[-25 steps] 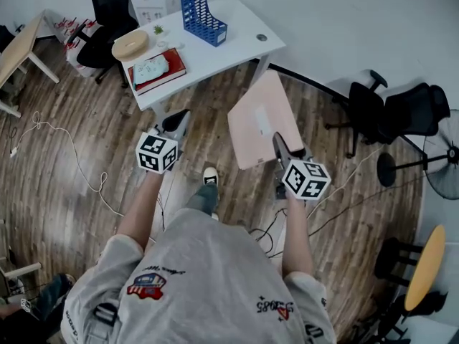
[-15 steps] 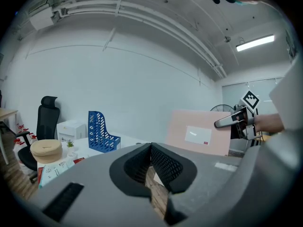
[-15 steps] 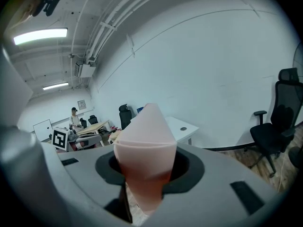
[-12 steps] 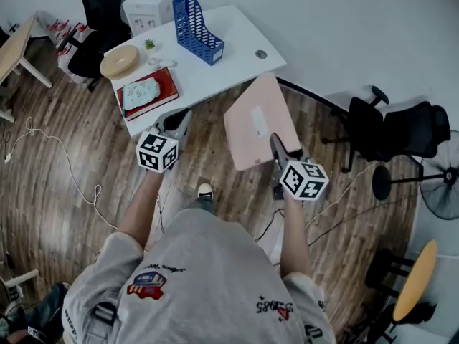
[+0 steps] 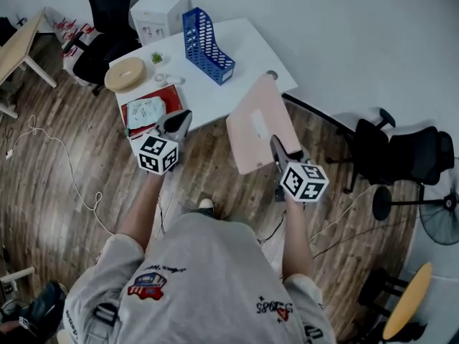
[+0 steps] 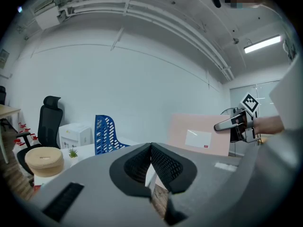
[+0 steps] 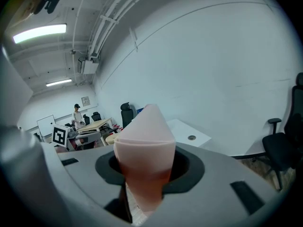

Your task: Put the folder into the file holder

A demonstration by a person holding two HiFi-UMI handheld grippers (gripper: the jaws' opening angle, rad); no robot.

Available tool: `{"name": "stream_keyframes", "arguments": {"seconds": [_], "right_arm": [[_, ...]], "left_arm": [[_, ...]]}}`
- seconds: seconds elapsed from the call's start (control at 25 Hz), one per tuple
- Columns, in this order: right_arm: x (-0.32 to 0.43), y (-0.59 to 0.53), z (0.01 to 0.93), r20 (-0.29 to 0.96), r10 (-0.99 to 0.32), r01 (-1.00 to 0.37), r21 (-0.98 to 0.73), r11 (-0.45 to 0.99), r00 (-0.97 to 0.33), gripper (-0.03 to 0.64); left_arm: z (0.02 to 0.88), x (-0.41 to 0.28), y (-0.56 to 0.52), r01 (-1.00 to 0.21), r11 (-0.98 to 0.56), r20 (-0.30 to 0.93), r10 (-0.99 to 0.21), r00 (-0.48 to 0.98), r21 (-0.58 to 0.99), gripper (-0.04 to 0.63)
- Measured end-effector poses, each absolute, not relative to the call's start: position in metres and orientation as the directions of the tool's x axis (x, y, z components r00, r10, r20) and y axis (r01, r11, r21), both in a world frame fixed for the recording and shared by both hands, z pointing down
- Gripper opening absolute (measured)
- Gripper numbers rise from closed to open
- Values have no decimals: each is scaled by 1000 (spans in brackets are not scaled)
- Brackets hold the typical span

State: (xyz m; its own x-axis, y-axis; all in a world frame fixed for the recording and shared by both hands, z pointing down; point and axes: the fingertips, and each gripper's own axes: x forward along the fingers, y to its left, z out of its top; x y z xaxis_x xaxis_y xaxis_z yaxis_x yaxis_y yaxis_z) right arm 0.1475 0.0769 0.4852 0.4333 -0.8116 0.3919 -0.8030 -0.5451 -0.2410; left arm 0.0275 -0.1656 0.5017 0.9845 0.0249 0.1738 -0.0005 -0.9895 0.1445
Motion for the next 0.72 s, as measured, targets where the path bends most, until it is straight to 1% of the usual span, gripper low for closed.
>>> {"name": "stream_keyframes", "arguments": {"seconds": [0.24,0.4,0.56,0.72], "right_arm": [[159,20,475,368,-857,-862,-218,-457,362,164],[166,-18,473,348,-889,-897,-216,-385,298,164],[183,-61,475,344,-915,-928,-222,-298,212,164],[199,-112,479,342,-936,-959,-227,-168,83,164]], "left_arm": [[505,31,-205,-64,-988,175,-39,984,139,6],[512,25,-229,-130,-982,179,-104,978,140,6],[511,24,-255,-218,-967,181,-192,964,134,6],[507,15,-282,-345,-930,187,-319,929,128,6]]}}
